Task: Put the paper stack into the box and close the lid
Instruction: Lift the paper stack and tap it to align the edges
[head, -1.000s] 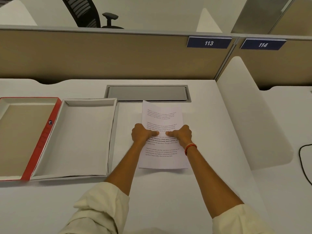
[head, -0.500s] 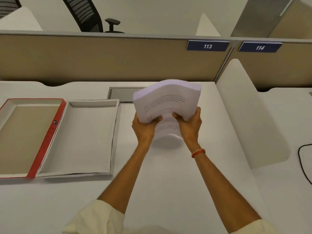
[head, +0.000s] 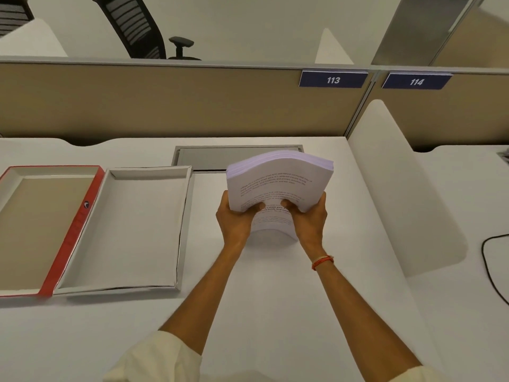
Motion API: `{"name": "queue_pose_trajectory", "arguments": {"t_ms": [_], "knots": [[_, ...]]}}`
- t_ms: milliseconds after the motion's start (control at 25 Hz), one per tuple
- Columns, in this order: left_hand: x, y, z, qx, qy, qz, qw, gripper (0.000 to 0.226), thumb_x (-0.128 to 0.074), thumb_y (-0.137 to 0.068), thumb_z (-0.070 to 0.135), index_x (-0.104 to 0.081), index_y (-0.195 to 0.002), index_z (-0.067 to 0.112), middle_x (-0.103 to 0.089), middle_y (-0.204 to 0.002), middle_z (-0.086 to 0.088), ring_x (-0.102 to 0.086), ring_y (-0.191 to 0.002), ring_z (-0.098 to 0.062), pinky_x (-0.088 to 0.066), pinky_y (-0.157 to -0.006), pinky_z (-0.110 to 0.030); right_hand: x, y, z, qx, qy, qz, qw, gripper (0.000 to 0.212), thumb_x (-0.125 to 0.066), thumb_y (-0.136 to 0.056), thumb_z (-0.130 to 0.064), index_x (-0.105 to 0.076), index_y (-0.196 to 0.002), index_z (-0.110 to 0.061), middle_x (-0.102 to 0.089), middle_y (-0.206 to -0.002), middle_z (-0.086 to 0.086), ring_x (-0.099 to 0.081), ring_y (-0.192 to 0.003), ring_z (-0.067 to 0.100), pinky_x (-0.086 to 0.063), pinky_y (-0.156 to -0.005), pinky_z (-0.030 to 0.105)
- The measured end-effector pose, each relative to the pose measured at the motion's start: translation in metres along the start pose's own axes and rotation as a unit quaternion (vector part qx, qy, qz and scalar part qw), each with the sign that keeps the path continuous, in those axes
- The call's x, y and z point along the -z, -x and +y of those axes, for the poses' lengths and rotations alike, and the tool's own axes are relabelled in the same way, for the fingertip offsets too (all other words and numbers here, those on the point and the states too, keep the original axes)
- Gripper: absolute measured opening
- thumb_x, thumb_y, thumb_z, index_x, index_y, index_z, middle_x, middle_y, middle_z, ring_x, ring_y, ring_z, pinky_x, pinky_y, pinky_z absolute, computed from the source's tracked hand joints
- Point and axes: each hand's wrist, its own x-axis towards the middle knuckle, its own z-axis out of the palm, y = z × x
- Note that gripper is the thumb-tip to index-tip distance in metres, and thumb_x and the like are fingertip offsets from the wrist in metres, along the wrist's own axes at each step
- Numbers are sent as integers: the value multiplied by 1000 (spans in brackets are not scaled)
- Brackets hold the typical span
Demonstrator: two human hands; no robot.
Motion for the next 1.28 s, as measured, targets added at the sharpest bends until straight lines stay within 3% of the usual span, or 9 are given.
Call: {"name": "queue_pose_trajectory", "arguments": {"t_ms": [200, 360, 480, 640, 760, 920, 1080, 1280], "knots": [[7, -5, -3, -13, -26, -20, 999, 64, -92, -62, 29, -49, -107, 47, -61, -101, 24, -64, -90, -2, -49, -72, -4, 13, -5, 5, -12, 28, -41, 999, 70, -89, -63, -27, -40, -108, -49, -59, -104, -26, -63, -98, -2, -55, -74, 10], [15, -8, -6, -19, -49, -33, 998, 74, -93, -60, 30, -46, -116, 35, -58, -102, 24, -64, -93, -5, -53, -77, -9, 14, -4, 4, -16, 33, -45, 998, 76, -91, -58, -32, -42, -116, -40, -58, -102, -34, -59, -102, -10, -56, -77, 11], [16, -12, -4, -27, -47, -49, 997, 75, -90, -60, 35, -44, -120, 34, -58, -104, 23, -63, -95, -5, -51, -73, -4, 11, -2, 3, -21, 28, -34, 999, 78, -91, -59, -33, -41, -118, -40, -58, -102, -35, -60, -102, -9, -55, -77, 10], [15, -15, -5, -16, -38, -59, 997, 71, -86, -60, 38, -47, -120, 35, -63, -108, 13, -64, -96, -8, -51, -73, -7, 6, 1, 5, -31, 22, -16, 999, 74, -90, -58, -37, -42, -114, -47, -59, -104, -29, -62, -101, 0, -54, -75, 8], [9, -11, -7, -6, -20, -53, 998, 69, -86, -66, 30, -52, -125, 26, -66, -112, 3, -65, -99, -13, -54, -76, -12, 0, 2, 4, -34, 13, 0, 999, 66, -89, -63, -31, -44, -105, -54, -61, -101, -28, -63, -97, -6, -54, -70, 7], [3, -10, 1, 5, -28, -25, 999, 57, -88, -68, 24, -52, -111, 33, -64, -100, 13, -65, -92, -8, -55, -66, -9, -7, 0, 0, -40, 19, 27, 999, 58, -86, -70, -19, -46, -108, -36, -61, -101, -17, -65, -91, 5, -56, -65, 10], [0, -24, 21, 33, -116, -37, 992, 54, -88, -65, 33, -52, -105, 28, -62, -93, 15, -65, -79, -9, -50, -51, -8, -10, -17, -19, -83, 121, 7, 989, 63, -87, -67, -30, -40, -108, -18, -59, -102, -2, -65, -85, 16, -58, -61, 20], [4, -37, 31, 102, -233, -47, 966, 57, -89, -64, 39, -62, -107, 13, -71, -110, -7, -71, -91, -27, -58, -70, -32, -10, -33, -30, -141, 269, -39, 952, 71, -87, -65, -37, -45, -115, -7, -63, -116, 11, -65, -103, 31, -49, -69, 30]]}}
